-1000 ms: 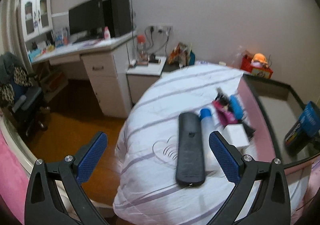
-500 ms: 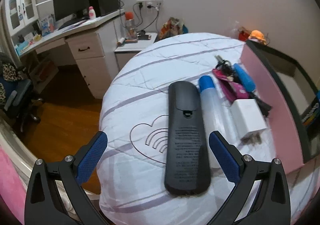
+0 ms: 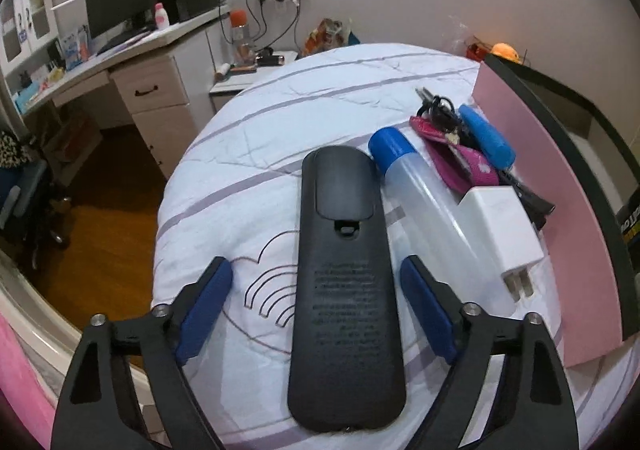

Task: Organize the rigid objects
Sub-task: 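Move the left tool to the black remote control and grasp it, then carry the black remote into the tray box beside the cup with the left tool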

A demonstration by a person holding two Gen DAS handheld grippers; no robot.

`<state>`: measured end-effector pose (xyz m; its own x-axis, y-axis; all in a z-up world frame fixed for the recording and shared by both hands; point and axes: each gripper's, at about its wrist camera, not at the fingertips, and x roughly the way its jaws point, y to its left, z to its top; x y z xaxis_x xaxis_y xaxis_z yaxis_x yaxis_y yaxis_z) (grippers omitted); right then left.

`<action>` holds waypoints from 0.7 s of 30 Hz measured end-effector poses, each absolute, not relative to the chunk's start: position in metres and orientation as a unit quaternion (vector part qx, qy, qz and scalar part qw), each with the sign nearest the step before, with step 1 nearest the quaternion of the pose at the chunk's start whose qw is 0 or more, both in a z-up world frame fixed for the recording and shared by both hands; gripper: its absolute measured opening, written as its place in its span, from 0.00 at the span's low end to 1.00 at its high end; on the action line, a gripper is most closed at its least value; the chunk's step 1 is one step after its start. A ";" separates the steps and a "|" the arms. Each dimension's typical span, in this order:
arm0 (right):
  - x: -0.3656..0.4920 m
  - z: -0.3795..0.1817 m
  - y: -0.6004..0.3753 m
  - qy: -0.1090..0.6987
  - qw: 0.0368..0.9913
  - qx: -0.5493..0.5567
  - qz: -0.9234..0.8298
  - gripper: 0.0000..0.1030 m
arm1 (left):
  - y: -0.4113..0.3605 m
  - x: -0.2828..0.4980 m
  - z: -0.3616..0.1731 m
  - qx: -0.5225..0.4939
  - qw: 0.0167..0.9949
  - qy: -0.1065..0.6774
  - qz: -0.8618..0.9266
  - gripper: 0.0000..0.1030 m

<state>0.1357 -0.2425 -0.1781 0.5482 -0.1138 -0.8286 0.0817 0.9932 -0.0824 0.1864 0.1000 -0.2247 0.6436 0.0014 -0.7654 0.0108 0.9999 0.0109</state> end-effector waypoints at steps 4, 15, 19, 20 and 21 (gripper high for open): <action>0.136 -0.178 -0.243 0.472 0.880 -0.019 -0.055 0.21 | 0.098 0.186 -0.219 0.000 0.906 0.423 -0.029 0.43; 0.135 -0.178 -0.243 0.471 0.880 -0.016 -0.052 0.21 | 0.101 0.160 -0.188 -0.014 0.919 0.392 -0.030 0.43; 0.137 -0.181 -0.244 0.475 0.879 -0.012 -0.049 0.21 | 0.095 0.150 -0.168 -0.002 0.929 0.369 -0.032 0.43; 0.137 -0.182 -0.244 0.475 0.878 -0.009 -0.048 0.21 | 0.094 0.148 -0.164 -0.001 0.930 0.366 -0.035 0.43; 0.137 -0.182 -0.245 0.475 0.879 -0.006 -0.047 0.21 | 0.090 0.146 -0.159 0.002 0.932 0.360 -0.038 0.43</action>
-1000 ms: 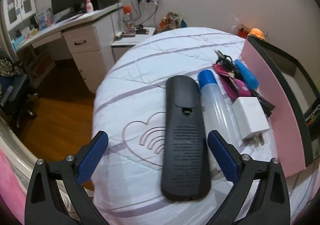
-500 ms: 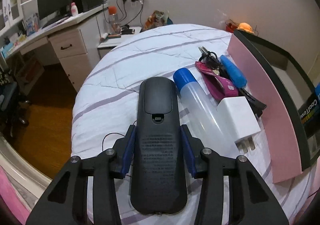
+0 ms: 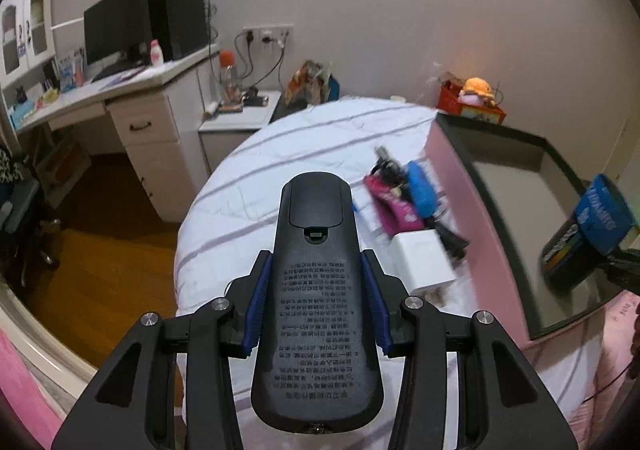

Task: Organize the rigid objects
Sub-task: 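Carry the black remote into the tray box beside the cup with the left tool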

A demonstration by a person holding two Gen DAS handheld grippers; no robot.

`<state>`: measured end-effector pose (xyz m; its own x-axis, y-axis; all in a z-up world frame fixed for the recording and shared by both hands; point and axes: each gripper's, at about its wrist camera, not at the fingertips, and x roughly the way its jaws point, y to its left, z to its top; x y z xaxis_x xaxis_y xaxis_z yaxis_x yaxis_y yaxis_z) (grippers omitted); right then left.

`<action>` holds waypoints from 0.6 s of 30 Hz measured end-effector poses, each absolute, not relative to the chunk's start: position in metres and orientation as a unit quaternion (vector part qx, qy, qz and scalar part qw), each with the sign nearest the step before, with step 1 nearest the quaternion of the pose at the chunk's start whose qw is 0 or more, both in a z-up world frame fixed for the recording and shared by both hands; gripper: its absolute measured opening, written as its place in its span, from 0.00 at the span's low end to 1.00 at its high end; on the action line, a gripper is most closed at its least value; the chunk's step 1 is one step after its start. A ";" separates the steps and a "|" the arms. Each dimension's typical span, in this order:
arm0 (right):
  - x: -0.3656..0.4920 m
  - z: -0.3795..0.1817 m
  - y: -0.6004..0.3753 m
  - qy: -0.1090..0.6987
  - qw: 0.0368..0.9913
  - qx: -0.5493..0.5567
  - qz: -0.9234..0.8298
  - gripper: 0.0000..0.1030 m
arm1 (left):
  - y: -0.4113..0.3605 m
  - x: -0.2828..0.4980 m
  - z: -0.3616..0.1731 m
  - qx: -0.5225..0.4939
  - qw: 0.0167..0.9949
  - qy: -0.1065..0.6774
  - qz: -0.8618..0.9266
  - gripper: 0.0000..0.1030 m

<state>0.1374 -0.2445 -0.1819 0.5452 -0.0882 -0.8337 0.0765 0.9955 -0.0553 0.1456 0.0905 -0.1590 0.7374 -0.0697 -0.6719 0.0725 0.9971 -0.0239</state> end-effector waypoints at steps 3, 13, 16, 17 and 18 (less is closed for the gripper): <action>0.137 -0.181 -0.245 0.474 0.879 -0.006 -0.045 0.21 | 0.083 0.140 -0.148 0.007 0.935 0.350 -0.050 0.43; 0.137 -0.182 -0.247 0.473 0.880 -0.002 -0.037 0.21 | 0.029 0.127 -0.115 0.033 0.940 0.319 -0.118 0.43; 0.137 -0.182 -0.247 0.473 0.880 -0.002 -0.037 0.21 | 0.009 0.131 -0.112 0.035 0.936 0.319 -0.145 0.43; 0.137 -0.182 -0.247 0.473 0.880 -0.003 -0.037 0.21 | 0.002 0.133 -0.112 0.035 0.935 0.320 -0.151 0.43; 0.137 -0.182 -0.246 0.474 0.880 -0.004 -0.036 0.21 | -0.004 0.134 -0.112 0.036 0.934 0.321 -0.155 0.43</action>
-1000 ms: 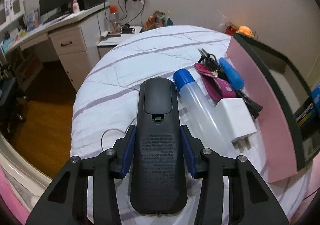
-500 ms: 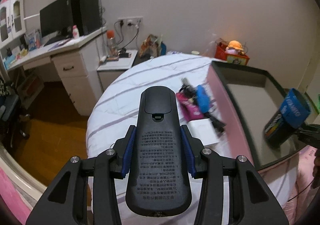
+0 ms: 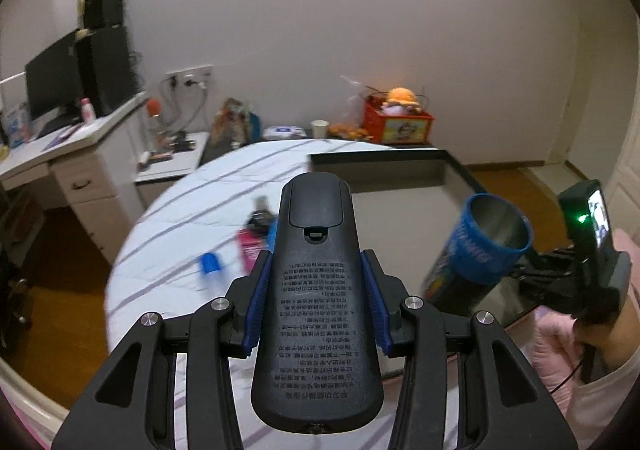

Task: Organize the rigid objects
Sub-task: 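Carry the black remote into the tray box beside the cup with the left tool, then release the remote in the tray and withdraw the left tool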

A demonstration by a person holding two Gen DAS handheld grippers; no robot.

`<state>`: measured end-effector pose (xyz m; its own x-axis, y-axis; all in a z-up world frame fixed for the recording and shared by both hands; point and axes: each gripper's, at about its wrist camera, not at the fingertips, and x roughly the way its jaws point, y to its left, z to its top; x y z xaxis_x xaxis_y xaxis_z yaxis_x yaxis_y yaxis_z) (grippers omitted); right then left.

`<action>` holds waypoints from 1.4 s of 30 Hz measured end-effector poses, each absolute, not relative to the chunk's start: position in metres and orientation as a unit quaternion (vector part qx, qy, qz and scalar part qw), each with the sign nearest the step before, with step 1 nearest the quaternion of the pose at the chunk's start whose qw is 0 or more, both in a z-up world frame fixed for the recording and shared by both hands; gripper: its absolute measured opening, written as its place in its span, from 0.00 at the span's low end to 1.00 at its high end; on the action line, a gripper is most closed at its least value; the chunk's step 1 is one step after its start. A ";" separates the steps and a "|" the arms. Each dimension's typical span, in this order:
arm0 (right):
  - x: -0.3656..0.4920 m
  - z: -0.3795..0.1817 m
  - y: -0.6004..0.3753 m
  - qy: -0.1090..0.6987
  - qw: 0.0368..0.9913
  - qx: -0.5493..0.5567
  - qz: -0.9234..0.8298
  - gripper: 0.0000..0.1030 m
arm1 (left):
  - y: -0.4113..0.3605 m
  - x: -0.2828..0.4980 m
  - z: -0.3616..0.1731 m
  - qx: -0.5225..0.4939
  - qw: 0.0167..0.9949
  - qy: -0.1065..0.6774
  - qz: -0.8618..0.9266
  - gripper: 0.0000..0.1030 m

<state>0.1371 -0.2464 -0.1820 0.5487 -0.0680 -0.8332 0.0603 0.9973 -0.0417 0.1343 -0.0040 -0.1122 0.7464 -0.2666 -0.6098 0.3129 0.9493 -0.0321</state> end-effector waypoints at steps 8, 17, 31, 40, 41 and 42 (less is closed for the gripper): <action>0.137 -0.182 -0.248 0.473 0.880 -0.002 -0.032 0.21 | -0.053 0.156 -0.128 0.052 0.917 0.352 -0.178 0.43; 0.137 -0.183 -0.251 0.472 0.881 0.001 -0.029 0.21 | -0.084 0.169 -0.158 0.069 0.899 0.389 -0.187 0.43; 0.137 -0.184 -0.249 0.474 0.880 -0.002 -0.030 0.21 | -0.088 0.170 -0.175 0.078 0.895 0.403 -0.177 0.43; 0.139 -0.182 -0.246 0.479 0.877 -0.006 -0.033 0.21 | -0.066 0.152 -0.152 0.071 0.910 0.374 -0.166 0.75; 0.139 -0.182 -0.246 0.479 0.877 -0.006 -0.034 0.21 | -0.064 0.149 -0.148 0.080 0.916 0.364 -0.151 0.86; 0.139 -0.182 -0.246 0.480 0.877 -0.007 -0.035 0.21 | -0.060 0.145 -0.144 0.086 0.922 0.351 -0.140 0.89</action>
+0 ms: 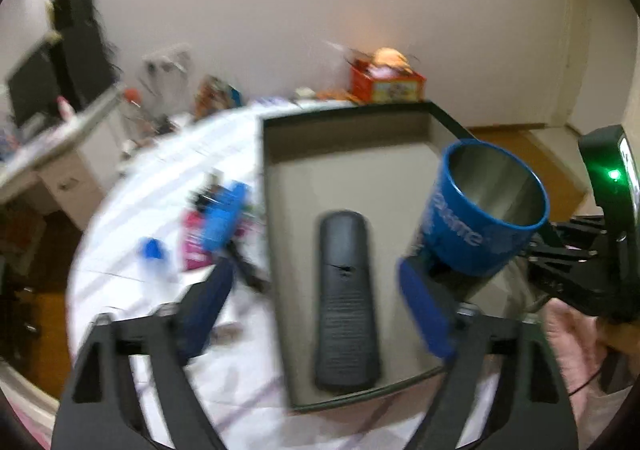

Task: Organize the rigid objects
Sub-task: 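Release the remote in the tray and withdraw the left tool, then grasp the clear plastic bottle with blue cap using the left tool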

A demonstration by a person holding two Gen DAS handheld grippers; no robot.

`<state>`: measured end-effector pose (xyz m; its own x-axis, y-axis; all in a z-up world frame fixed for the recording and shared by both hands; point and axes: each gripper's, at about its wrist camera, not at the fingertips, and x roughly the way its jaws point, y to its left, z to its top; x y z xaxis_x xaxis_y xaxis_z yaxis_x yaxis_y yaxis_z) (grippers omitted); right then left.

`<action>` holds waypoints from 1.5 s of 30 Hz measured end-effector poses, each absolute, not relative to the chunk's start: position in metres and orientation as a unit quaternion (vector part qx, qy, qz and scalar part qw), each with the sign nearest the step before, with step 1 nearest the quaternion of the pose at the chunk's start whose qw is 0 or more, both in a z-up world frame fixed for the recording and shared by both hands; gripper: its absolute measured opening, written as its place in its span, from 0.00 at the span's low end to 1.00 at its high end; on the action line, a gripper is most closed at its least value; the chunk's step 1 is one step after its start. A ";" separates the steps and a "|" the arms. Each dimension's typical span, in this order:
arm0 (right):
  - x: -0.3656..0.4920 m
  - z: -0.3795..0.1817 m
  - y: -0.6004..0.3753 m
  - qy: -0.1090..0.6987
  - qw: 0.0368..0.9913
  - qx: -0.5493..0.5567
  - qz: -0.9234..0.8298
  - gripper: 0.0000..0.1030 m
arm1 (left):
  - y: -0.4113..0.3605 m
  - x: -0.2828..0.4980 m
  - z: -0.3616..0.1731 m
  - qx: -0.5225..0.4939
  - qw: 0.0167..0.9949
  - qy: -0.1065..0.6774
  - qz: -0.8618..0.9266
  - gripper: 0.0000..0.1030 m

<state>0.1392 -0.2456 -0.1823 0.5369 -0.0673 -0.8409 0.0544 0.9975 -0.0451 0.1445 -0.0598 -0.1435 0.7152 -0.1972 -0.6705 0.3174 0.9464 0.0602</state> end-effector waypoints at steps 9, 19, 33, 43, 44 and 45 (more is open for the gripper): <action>0.141 -0.183 -0.245 0.485 0.873 -0.011 -0.042 0.21 | -0.004 0.122 -0.109 0.068 0.947 0.303 -0.083 0.98; 0.144 -0.183 -0.244 0.491 0.869 -0.018 -0.051 0.21 | 0.053 0.105 -0.112 0.041 0.952 0.303 -0.033 0.99; 0.144 -0.183 -0.243 0.493 0.868 -0.018 -0.052 0.21 | 0.066 0.109 -0.131 0.046 0.944 0.326 -0.018 0.99; 0.144 -0.184 -0.244 0.492 0.869 -0.015 -0.051 0.21 | 0.063 0.117 -0.146 0.054 0.937 0.344 -0.018 0.99; 0.144 -0.184 -0.243 0.492 0.869 -0.014 -0.050 0.21 | 0.063 0.118 -0.148 0.054 0.936 0.347 -0.018 0.99; 0.144 -0.184 -0.243 0.491 0.870 -0.013 -0.049 0.21 | 0.063 0.120 -0.150 0.054 0.935 0.350 -0.017 0.99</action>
